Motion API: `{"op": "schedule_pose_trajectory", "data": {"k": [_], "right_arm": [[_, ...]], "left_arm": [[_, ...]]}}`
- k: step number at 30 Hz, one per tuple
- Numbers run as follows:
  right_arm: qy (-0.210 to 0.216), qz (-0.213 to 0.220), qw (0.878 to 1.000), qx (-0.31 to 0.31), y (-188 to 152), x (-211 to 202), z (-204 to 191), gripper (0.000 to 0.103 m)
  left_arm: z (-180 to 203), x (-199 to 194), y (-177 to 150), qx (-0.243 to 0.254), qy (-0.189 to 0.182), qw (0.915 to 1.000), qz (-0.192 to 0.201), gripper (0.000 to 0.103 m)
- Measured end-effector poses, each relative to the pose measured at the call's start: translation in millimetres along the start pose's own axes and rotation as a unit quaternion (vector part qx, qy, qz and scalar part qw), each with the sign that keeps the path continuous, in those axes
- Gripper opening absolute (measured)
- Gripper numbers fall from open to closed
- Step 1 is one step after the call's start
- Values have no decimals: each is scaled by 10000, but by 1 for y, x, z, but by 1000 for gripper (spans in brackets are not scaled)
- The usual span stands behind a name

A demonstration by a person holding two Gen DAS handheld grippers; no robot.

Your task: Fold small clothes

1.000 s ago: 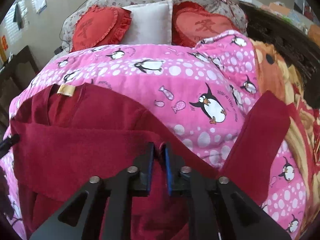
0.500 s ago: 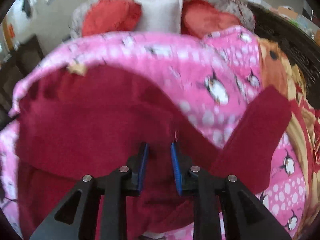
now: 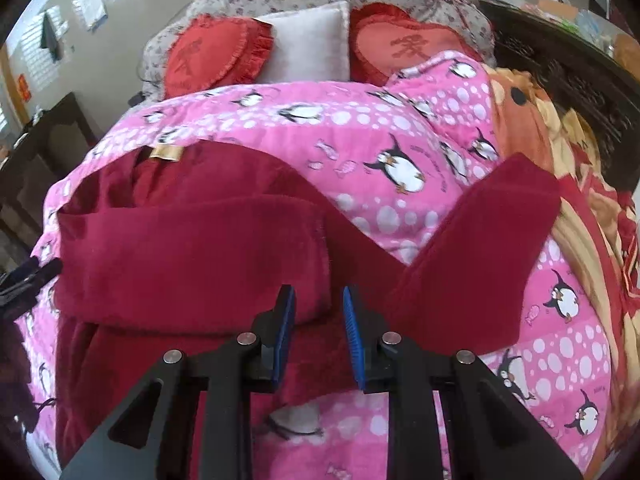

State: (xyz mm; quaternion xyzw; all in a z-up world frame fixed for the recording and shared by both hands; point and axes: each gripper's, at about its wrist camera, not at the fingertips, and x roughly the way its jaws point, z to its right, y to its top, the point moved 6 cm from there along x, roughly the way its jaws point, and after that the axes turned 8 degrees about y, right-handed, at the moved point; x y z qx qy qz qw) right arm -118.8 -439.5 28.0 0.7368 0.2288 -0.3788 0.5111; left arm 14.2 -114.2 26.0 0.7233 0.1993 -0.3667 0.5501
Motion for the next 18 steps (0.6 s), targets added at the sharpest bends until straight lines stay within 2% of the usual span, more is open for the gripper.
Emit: {"op": "schedule_pose_trajectory", "data": {"k": [7,18], "right_arm": [[136,-33,9998,-138,7,20,-23,0],[-100,-113,9997,-206,16,52,-27,1]], "left_arm": [[5,19,-6,90,52,9998,-190,92],[5,49,-12,-4,23,9986,-521,93]]}}
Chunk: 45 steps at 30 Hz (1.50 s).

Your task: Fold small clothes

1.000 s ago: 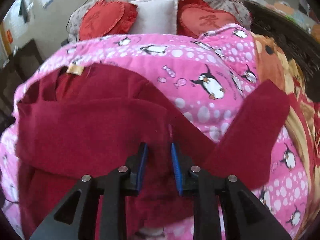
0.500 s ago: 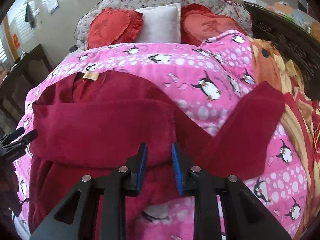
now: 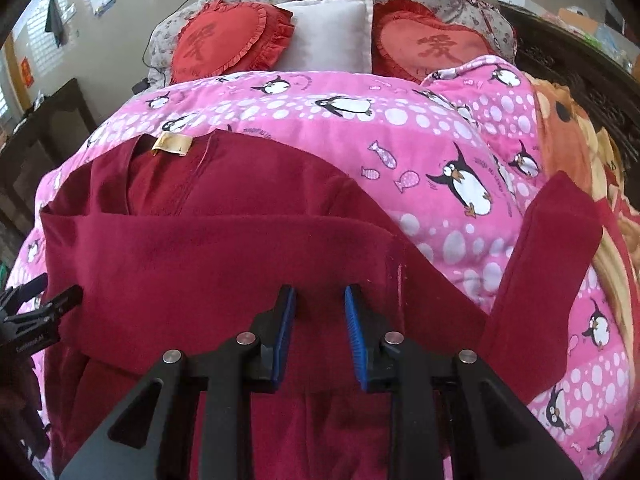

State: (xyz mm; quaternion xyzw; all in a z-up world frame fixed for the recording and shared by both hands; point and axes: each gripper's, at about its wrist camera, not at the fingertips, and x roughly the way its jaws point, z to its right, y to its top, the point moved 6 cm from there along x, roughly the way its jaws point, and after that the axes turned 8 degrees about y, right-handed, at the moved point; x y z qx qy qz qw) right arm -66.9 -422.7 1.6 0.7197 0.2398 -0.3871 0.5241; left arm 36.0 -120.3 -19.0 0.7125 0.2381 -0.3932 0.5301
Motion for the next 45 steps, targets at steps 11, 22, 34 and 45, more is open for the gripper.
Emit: {"op": "schedule_pose_trajectory", "data": {"k": [11,22,34,45], "right_arm": [[41,-197,9998,48,-13,-10,5,1],[-164,-82,9996,229,-17,-35,24,2],[-203,-551,9927,1049,-94,-55,86,2],[-54,226,9882,1513,-74,-105,120,9]], "left_arm": [[0,-12,-3,4,70,10000,-14,92],[6,-40,-17,-14,-119,9999,40,92],[28,-54,-30,173,-198,9996,77,92],[51,-62,-32,399,-326,9985,162,92]]}}
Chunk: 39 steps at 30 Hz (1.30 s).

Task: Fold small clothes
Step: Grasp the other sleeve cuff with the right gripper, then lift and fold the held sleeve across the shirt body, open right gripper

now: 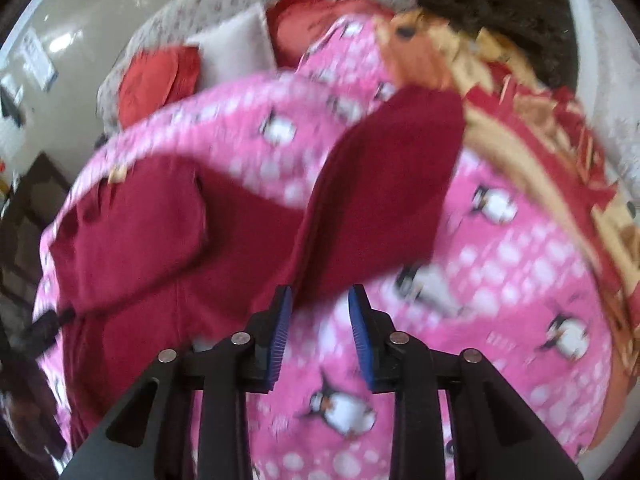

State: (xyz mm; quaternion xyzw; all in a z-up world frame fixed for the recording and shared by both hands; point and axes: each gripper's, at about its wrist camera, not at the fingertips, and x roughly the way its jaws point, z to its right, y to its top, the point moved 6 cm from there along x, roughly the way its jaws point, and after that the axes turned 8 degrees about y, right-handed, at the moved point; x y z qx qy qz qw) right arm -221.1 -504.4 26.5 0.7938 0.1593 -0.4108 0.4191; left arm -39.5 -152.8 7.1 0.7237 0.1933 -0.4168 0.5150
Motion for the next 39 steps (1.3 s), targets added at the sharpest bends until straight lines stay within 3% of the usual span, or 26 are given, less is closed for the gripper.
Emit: {"op": "schedule_pose_trajectory", "data": {"k": [5,11,18,22,25,30,33,35,36,39], "right_arm": [[22,29,9991,421,27,12,9,12],[-23,-99,9998,182,19,35,-8,12],[-421,156,9974,557,64,53,26,16],[-261,146,9976,624,87,69,34,20],[-298,-9,9980,564,99,90,39,20],[-340,164,9962,791,118,102,54,21],[-390,-152,9958,810,122,122,58,22],[-415,-249,9951,862,120,129,62,19],[-416,-183,9952,867,120,127,63,2],[-496,-120,9967,635,115,119,59,0]], "left_arm": [[17,0,-8,247,-86,9997,-3,92],[28,10,-21,340,-148,9992,-137,92],[29,25,-32,130,-180,9995,-240,96],[33,28,-36,168,-137,9997,-133,103],[35,30,-37,146,-167,9997,-120,103],[34,32,-36,116,-208,9997,-91,103],[36,32,-36,130,-182,9997,-66,103],[35,32,-35,118,-202,9997,-58,103],[36,32,-36,116,-207,9997,-55,103],[34,32,-38,118,-208,9997,-55,103]]}}
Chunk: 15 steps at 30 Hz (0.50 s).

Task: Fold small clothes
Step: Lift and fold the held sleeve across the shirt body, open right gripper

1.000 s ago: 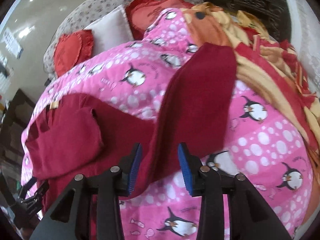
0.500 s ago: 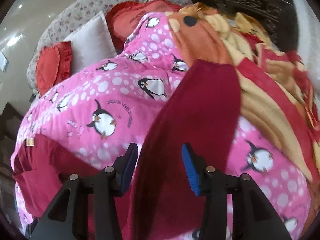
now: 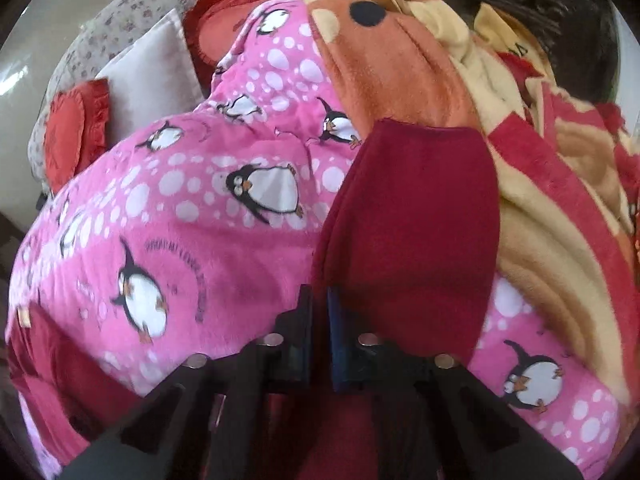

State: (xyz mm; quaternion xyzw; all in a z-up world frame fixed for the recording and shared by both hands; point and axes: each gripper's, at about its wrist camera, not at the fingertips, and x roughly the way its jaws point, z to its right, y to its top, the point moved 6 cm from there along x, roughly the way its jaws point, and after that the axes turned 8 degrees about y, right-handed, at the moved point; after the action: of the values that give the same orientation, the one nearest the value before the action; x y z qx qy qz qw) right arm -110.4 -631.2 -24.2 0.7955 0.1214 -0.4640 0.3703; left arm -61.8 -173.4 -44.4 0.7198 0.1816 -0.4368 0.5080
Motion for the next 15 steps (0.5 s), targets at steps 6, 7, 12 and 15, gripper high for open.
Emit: {"op": "schedule_pose_trajectory", "data": {"k": [6,7,12,15], "right_arm": [[611,447,9971,-81,-8,-58,-10,0],[788,524,9954,-120,-9,-71,-17,0],[1463,719,9836,-768,-25,-123,-69,0],[1760,752,9746,-1161,-44,-140,-103,0]], "left_arm": [[-2,-3,2,8,-27,10000,-30,102],[-3,-5,4,6,-21,10000,-37,100],[-13,-26,12,-78,34,9999,121,92],[-25,-38,20,-236,19,9995,188,92]]}}
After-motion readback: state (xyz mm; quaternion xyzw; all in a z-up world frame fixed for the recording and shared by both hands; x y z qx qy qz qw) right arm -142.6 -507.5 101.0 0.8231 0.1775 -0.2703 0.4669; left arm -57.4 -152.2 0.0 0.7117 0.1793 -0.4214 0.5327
